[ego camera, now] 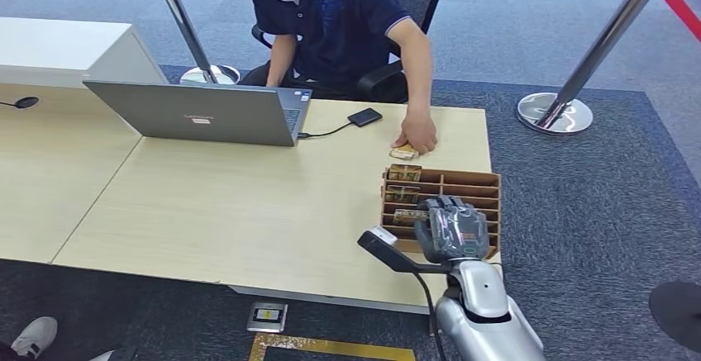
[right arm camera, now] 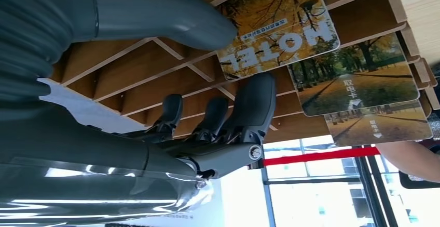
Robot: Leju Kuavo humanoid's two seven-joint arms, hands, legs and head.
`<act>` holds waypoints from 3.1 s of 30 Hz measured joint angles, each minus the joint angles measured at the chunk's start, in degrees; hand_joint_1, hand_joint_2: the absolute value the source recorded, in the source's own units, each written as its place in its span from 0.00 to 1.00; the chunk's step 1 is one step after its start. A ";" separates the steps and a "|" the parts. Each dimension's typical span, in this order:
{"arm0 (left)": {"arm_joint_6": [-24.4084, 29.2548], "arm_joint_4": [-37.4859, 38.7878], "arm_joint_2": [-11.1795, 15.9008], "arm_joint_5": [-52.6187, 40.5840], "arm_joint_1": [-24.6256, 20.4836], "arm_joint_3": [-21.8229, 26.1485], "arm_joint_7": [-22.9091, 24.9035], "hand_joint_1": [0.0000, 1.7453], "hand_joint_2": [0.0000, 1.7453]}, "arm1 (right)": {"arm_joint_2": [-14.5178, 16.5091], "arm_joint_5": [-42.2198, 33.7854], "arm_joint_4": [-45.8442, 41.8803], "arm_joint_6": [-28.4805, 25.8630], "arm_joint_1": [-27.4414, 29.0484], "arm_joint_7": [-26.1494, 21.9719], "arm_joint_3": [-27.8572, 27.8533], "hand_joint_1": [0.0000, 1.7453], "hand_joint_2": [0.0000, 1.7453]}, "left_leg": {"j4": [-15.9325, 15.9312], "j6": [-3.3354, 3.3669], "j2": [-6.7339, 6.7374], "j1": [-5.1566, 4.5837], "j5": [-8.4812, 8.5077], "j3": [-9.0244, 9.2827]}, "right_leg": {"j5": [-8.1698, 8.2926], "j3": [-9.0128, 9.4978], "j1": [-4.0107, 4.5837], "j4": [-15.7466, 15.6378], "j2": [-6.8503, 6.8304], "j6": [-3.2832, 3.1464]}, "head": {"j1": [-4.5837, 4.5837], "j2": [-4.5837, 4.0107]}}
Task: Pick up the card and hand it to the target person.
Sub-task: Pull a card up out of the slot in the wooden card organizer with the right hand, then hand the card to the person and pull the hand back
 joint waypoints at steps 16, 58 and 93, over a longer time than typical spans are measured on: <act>0.11 -0.05 -0.21 0.33 0.15 0.39 0.07 0.00 0.00 | 1.45 0.25 1.20 0.67 -0.43 -0.90 0.58 0.49 1.00 | 0.00 0.00 0.01 0.00 0.00 0.02 | 0.00 0.01 0.00 0.00 0.01 0.00 | 0.00 0.00; 0.18 0.00 -0.26 0.94 0.12 1.56 -0.97 0.00 0.00 | -6.03 -1.45 -28.26 3.40 7.20 -7.83 9.69 1.00 1.00 | 0.05 0.00 -0.08 0.00 -0.02 -0.04 | -0.03 -0.01 -0.01 0.02 -0.07 0.02 | 0.00 0.00; -0.01 0.04 0.32 -2.03 -0.55 -0.94 0.84 0.00 0.00 | 9.67 0.76 19.98 -6.29 -32.35 -7.45 15.51 1.00 1.00 | 0.06 -0.08 0.07 0.02 0.22 -0.10 | 0.16 -0.11 0.02 0.14 0.00 -0.09 | 0.00 0.00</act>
